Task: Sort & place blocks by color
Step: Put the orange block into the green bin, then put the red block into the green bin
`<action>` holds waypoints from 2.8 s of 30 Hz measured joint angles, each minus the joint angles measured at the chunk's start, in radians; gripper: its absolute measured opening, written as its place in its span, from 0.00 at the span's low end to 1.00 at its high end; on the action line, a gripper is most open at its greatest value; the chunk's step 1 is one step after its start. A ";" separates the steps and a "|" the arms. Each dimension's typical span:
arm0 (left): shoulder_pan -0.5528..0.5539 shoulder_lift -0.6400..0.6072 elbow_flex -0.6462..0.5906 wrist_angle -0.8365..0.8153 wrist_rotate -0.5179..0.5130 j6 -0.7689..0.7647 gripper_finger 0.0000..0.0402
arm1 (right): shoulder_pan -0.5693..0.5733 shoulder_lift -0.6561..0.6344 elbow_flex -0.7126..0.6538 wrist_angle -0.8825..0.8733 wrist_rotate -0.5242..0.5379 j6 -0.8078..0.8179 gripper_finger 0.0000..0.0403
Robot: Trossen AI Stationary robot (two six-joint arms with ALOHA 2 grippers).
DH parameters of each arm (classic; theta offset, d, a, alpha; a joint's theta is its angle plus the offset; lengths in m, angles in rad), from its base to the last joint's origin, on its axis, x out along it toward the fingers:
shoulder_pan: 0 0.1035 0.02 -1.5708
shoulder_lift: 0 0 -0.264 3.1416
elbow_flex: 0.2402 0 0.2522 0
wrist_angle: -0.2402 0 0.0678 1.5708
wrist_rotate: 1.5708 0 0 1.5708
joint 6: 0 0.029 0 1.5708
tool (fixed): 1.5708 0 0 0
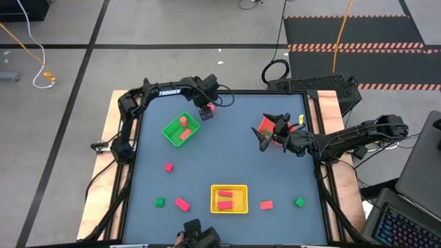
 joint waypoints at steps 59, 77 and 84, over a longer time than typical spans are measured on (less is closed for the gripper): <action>-0.183 -0.648 -0.553 -0.229 -0.054 -0.521 0.51 | 0.001 0.000 0.001 -0.019 -0.052 0.073 0.94; -0.369 -0.679 -0.535 -0.359 0.055 -0.742 0.81 | -0.041 0.000 0.001 -0.020 -0.051 0.038 0.94; -0.584 -0.690 -0.535 -0.381 0.053 -0.948 0.71 | -0.040 0.000 0.001 -0.018 -0.052 0.040 0.94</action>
